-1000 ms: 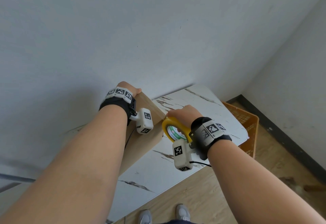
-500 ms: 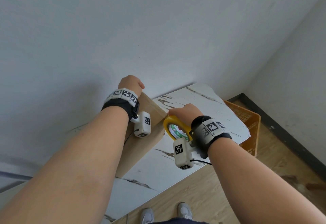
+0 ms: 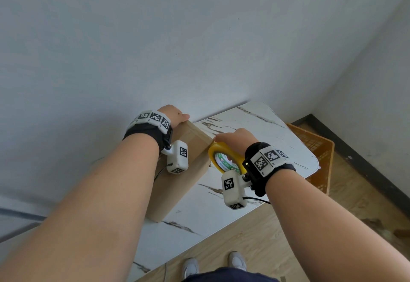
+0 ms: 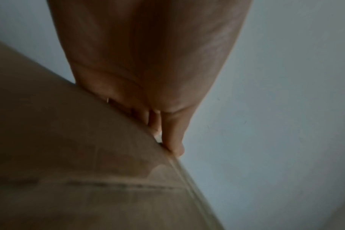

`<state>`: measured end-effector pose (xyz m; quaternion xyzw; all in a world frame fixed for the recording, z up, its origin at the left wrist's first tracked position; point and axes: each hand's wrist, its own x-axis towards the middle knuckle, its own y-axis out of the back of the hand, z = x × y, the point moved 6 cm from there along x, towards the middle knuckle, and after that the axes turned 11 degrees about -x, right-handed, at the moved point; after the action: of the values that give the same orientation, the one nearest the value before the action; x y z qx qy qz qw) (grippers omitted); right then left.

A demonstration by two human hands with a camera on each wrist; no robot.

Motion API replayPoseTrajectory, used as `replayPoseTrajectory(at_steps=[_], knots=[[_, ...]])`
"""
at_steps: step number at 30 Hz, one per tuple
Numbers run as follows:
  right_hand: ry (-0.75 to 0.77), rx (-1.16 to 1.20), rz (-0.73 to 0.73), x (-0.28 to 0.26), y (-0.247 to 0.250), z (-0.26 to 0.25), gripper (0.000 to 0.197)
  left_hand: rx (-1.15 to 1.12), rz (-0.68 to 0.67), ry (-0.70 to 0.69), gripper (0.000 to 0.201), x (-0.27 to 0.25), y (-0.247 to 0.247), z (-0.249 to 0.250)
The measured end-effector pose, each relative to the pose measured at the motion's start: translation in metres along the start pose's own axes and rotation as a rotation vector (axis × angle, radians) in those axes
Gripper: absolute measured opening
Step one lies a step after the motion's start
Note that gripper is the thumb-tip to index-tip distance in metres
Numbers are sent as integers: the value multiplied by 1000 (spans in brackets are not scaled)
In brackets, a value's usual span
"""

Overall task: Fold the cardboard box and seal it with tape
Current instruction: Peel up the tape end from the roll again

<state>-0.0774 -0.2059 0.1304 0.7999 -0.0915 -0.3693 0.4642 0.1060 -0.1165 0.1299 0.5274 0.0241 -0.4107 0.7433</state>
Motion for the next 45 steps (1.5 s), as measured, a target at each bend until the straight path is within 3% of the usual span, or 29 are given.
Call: replayPoseTrajectory(at_steps=[2,5,8,16,20,22,24,26,31,35,37,40,45], knots=[[-120,297,-14,-3,-3,10,26,-1,-15,0,44,-2,-6,-2],[-210,428,12,-3,-6,21,45,-31,-8,21,39,-4,-11,-3],[-183,382,44,-1,-7,22,42,-55,-7,28,52,-6,-12,-4],[-92,197,29,-2,-20,19,40,-58,38,30,56,-9,-13,-4],[-123,282,70,3,-28,26,48,-72,66,58,58,-7,-14,-9],[-87,207,83,0,-22,24,54,-86,82,102,59,-8,-13,-14],[-115,296,42,-1,-20,27,70,-109,104,161,60,-10,-11,-21],[-115,375,66,3,-15,30,58,-135,136,208,58,-13,-7,-24],[-17,309,174,19,-3,17,37,-114,301,293,39,-23,0,-22],[-3,264,128,31,-1,10,36,-5,423,98,43,-24,10,-2],[0,250,109,35,-1,9,34,6,325,-29,39,-22,1,12],[22,244,79,41,2,6,31,17,170,-52,31,-32,-20,19],[58,246,28,52,7,5,16,-32,140,-31,42,-36,-31,15]])
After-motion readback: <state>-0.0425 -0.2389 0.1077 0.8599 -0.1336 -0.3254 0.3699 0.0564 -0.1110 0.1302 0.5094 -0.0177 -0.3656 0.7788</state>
